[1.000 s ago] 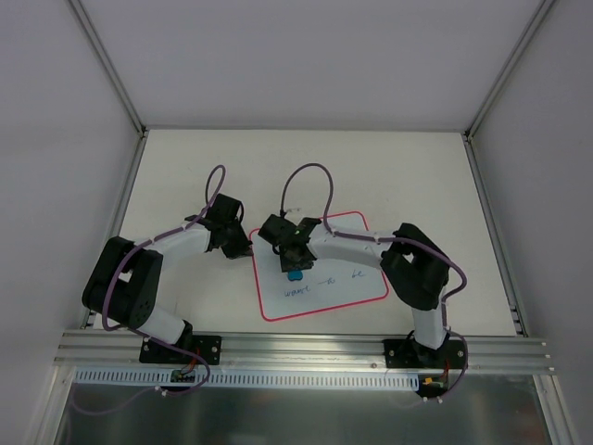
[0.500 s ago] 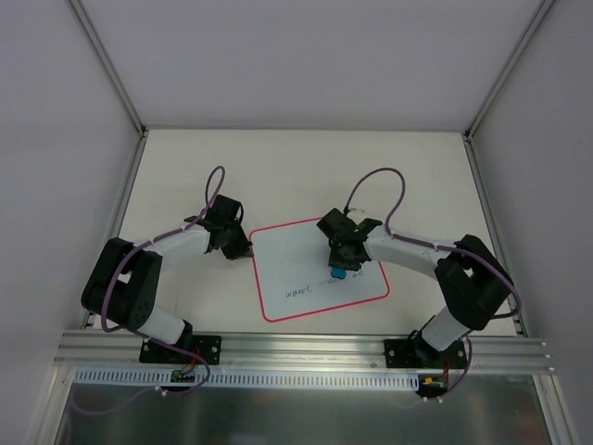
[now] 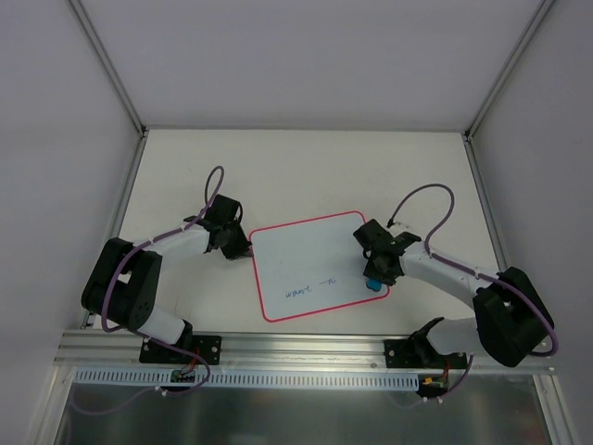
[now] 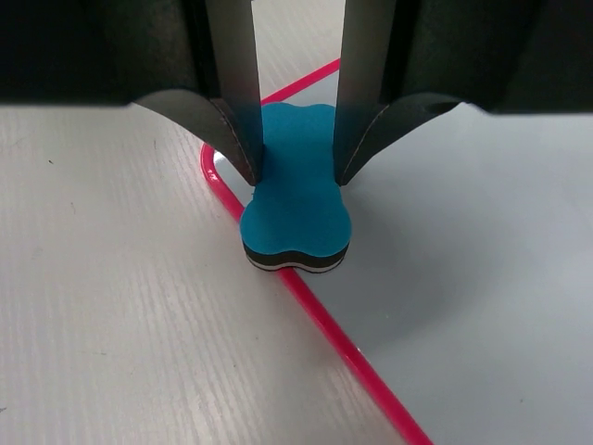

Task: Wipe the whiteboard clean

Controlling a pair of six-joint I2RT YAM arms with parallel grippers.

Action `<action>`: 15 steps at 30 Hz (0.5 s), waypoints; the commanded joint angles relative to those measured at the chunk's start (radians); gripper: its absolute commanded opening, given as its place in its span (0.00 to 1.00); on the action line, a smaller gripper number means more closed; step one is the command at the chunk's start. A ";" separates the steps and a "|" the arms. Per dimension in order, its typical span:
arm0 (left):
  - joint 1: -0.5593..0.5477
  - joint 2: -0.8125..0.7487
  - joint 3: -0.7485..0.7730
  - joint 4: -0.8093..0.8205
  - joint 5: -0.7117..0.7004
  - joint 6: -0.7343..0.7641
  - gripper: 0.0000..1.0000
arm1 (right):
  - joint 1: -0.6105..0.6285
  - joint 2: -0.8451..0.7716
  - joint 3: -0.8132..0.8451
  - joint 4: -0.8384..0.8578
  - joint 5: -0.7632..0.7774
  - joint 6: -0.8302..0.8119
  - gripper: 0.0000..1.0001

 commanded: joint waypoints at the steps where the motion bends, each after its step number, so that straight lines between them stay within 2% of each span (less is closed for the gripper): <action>1: 0.017 0.025 -0.017 -0.101 -0.026 0.028 0.00 | 0.043 0.085 -0.038 0.072 -0.066 -0.044 0.00; 8: 0.014 0.025 -0.014 -0.100 -0.007 0.009 0.00 | 0.325 0.372 0.283 0.078 -0.117 -0.140 0.00; 12: 0.014 0.030 -0.007 -0.095 -0.006 0.002 0.00 | 0.430 0.556 0.493 0.078 -0.216 -0.211 0.00; 15: 0.014 0.030 -0.002 -0.096 -0.013 0.002 0.00 | 0.474 0.605 0.552 0.063 -0.267 -0.245 0.00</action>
